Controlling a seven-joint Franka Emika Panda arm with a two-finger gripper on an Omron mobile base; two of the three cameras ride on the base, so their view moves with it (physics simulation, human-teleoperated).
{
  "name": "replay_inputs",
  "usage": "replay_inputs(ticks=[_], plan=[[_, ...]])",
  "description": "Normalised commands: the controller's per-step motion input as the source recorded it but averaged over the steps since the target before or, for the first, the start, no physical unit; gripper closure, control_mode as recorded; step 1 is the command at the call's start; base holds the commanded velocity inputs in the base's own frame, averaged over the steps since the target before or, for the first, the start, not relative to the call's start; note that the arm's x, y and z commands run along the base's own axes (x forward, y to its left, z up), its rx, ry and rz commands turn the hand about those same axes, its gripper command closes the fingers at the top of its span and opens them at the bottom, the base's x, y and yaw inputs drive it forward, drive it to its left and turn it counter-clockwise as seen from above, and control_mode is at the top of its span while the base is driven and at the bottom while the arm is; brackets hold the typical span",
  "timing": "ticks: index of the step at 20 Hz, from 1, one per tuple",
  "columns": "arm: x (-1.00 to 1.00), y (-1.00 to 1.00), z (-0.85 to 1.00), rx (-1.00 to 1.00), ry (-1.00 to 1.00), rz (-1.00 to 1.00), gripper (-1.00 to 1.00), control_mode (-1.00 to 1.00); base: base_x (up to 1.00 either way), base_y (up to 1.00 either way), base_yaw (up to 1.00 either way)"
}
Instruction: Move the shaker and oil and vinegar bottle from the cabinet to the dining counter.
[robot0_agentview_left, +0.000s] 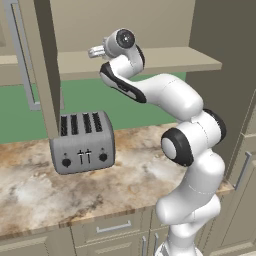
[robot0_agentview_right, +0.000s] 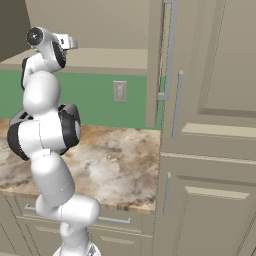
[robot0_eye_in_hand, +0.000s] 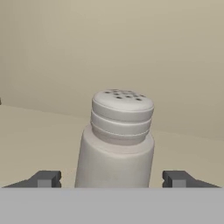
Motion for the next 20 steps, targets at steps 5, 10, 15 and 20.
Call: replay_inputs(ticks=[5, 10, 15, 20], plan=[[0.07, 0.16, -0.07, 0.0, 0.0, 0.0, 1.0, -1.0, 0.0, 0.0, 0.0], [0.01, 0.01, -0.05, 0.0, 0.02, 0.0, 1.0, -1.0, 0.0, 0.0, 0.0], [0.0, 0.0, -0.01, 0.0, 0.01, 0.0, 1.0, -1.0, 0.0, 0.0, 0.0], [0.0, 0.0, 0.0, 0.0, 0.0, 0.0, 1.0, -1.0, 0.0, 0.0, 0.0]])
